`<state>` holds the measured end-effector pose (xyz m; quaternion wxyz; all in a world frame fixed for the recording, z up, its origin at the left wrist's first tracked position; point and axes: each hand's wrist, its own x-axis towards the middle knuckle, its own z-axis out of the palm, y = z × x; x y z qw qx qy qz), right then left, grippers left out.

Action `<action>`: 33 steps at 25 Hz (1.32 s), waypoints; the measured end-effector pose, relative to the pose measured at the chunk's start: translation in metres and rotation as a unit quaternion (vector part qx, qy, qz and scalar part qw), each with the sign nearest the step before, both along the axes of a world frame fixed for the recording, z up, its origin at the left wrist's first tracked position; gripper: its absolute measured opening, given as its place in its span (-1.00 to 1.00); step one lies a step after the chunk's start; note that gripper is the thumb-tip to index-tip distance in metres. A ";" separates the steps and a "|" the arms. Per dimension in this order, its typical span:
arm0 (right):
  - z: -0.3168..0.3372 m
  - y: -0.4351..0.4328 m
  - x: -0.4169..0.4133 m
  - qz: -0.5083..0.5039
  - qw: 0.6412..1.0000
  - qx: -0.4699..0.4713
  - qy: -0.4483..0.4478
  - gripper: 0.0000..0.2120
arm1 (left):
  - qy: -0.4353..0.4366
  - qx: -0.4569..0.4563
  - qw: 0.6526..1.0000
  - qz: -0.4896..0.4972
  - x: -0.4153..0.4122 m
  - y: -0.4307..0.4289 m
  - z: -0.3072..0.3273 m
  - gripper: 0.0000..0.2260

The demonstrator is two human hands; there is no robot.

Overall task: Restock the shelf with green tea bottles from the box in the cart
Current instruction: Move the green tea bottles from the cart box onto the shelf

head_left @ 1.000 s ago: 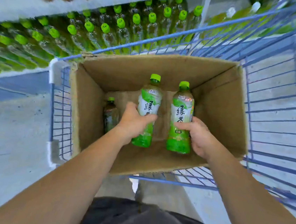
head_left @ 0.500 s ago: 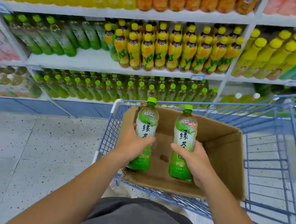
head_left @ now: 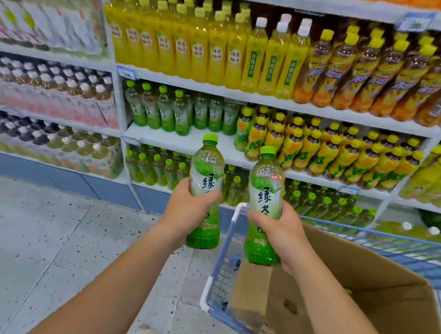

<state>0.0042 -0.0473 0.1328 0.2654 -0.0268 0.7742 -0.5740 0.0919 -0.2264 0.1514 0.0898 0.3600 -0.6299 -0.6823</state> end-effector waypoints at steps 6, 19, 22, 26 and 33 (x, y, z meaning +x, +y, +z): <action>0.015 -0.126 0.028 -0.021 0.999 0.003 0.041 -0.61 | 0.040 -0.040 0.998 -0.038 0.025 -0.129 0.023 -0.71; 0.016 -0.275 -0.029 0.027 0.999 -0.001 0.028 -0.47 | 0.047 -0.063 0.996 -0.037 -0.039 -0.263 0.009 -0.62; -0.002 -0.290 -0.061 0.016 0.999 -0.001 0.028 -0.49 | 0.034 -0.077 0.996 -0.036 -0.067 -0.271 -0.011 -0.62; -0.039 -0.303 -0.109 -0.011 0.999 0.020 0.033 -0.54 | 0.017 -0.098 0.994 -0.038 -0.108 -0.289 -0.047 -0.61; -0.116 -0.327 -0.186 -0.038 0.998 0.016 0.056 -0.64 | -0.007 -0.112 0.992 -0.065 -0.195 -0.326 -0.136 -0.59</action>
